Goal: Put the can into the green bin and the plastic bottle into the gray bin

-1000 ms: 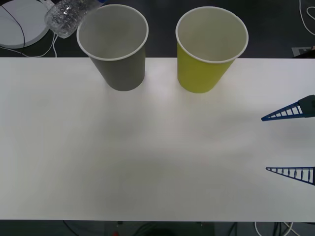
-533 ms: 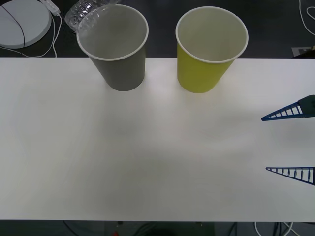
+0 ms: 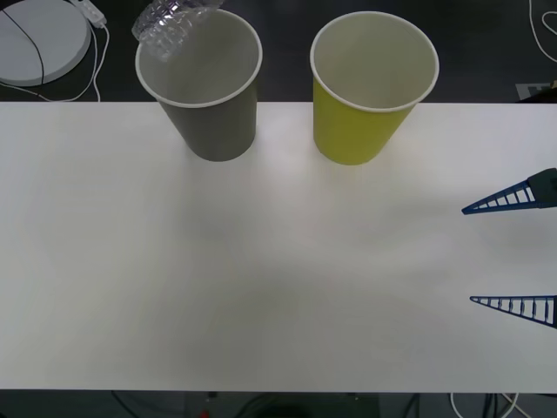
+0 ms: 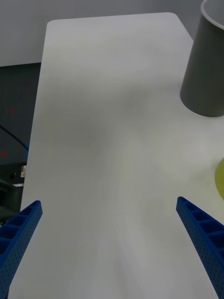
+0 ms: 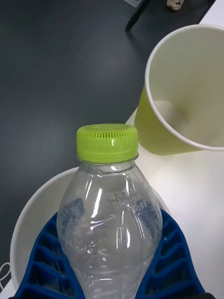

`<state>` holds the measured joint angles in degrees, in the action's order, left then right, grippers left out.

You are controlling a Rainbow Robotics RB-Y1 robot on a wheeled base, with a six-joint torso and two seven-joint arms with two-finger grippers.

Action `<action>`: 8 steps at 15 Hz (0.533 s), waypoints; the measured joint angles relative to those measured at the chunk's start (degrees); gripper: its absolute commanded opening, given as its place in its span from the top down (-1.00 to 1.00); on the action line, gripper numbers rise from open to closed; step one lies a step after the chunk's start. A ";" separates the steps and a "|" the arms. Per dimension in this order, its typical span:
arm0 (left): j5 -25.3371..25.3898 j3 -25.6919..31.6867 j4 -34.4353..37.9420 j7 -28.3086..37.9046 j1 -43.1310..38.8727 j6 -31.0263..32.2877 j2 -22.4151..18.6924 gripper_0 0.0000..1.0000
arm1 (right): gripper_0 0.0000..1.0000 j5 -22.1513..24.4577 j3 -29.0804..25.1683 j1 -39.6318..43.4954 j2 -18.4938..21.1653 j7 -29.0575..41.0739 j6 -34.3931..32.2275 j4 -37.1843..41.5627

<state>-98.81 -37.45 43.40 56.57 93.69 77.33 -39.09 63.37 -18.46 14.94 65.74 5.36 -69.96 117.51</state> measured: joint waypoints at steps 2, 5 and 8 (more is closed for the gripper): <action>-0.07 0.00 0.00 0.06 0.00 -0.10 0.06 -0.31 | -1.00 0.00 0.00 0.00 0.00 0.00 0.00 0.00; 0.02 0.00 0.00 0.10 0.00 -0.34 0.14 -1.00 | -1.00 0.00 0.00 0.00 0.00 0.00 0.00 0.00; 0.11 0.00 0.00 -0.01 0.03 -0.36 0.15 -1.00 | -1.00 0.00 0.00 0.00 0.00 0.00 0.00 0.00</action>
<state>-98.70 -37.44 43.41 56.55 93.72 76.97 -38.93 63.37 -18.46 14.94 65.74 5.36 -69.96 117.51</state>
